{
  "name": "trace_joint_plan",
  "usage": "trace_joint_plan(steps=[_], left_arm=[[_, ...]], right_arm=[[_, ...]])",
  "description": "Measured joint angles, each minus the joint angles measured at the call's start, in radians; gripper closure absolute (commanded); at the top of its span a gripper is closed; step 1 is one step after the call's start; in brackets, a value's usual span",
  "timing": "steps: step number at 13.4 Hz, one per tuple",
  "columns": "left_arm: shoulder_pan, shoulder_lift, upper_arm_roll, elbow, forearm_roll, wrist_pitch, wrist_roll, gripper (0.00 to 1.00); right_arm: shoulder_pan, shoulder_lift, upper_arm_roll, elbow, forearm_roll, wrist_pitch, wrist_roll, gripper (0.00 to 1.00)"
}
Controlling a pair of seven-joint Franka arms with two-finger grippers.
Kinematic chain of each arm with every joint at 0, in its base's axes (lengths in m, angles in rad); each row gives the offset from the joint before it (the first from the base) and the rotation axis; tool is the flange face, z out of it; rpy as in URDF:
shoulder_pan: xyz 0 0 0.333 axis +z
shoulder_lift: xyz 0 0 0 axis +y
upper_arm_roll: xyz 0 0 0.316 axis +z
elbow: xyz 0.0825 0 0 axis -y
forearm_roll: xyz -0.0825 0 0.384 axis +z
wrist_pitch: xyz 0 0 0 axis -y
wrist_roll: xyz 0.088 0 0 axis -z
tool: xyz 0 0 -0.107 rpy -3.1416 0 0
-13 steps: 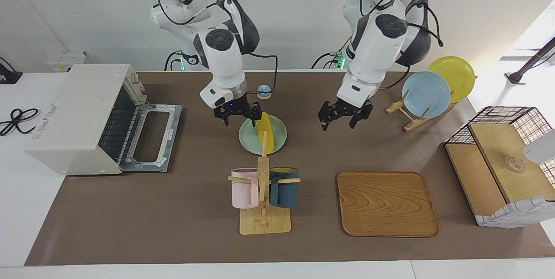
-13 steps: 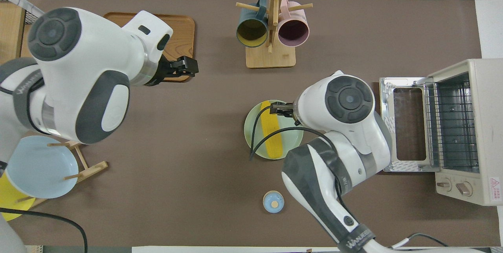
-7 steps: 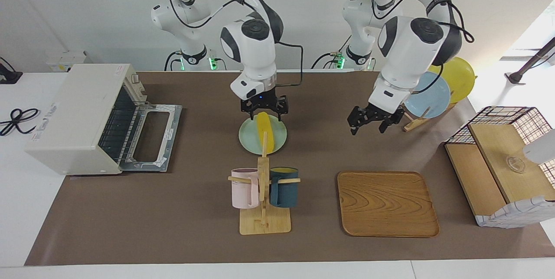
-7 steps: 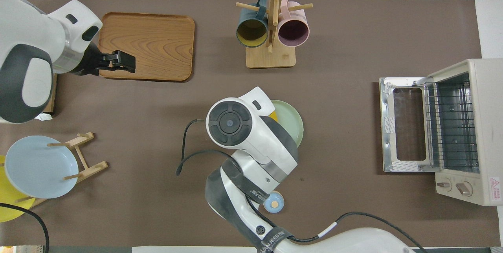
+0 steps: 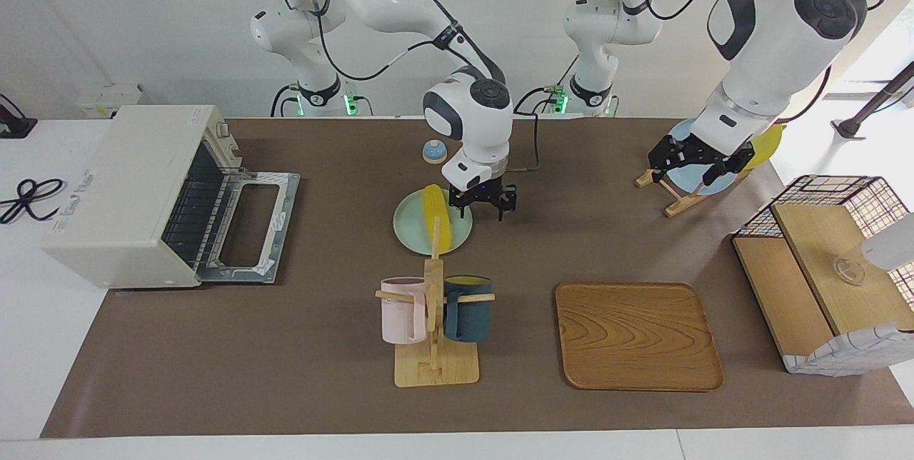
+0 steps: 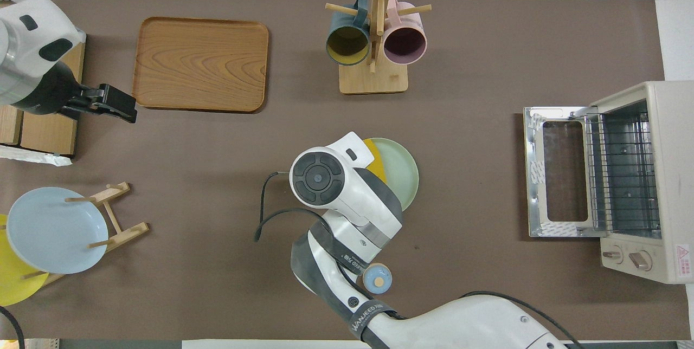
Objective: Put corn in oven
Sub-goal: 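Take the corn with the right gripper while the left gripper withdraws, then carry the corn with the right gripper into the open oven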
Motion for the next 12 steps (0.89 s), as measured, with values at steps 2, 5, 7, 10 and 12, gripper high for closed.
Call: trace_joint_plan(steps=[2,5,7,10,12], left_arm=[[0.0,0.0,-0.002,0.005,0.0,-0.013,0.0,0.0],[0.0,0.0,-0.002,0.007,-0.002,-0.033,0.0,0.0],[0.0,0.0,-0.001,0.019,-0.002,-0.074,0.0,0.0],[0.0,-0.001,-0.002,0.118,-0.003,-0.183,0.0,0.0],[0.0,-0.002,-0.001,0.173,-0.003,-0.232,0.0,0.0]], right_arm=[[0.0,-0.004,0.0,-0.031,0.0,0.021,0.0,0.75],[0.0,-0.019,0.0,-0.073,0.0,0.033,0.0,1.0],[0.0,-0.029,-0.001,-0.086,-0.002,0.04,0.0,1.0],[0.0,-0.043,-0.002,-0.084,-0.008,0.022,0.0,1.0],[-0.003,-0.046,-0.003,-0.036,-0.039,-0.069,0.0,1.0]])
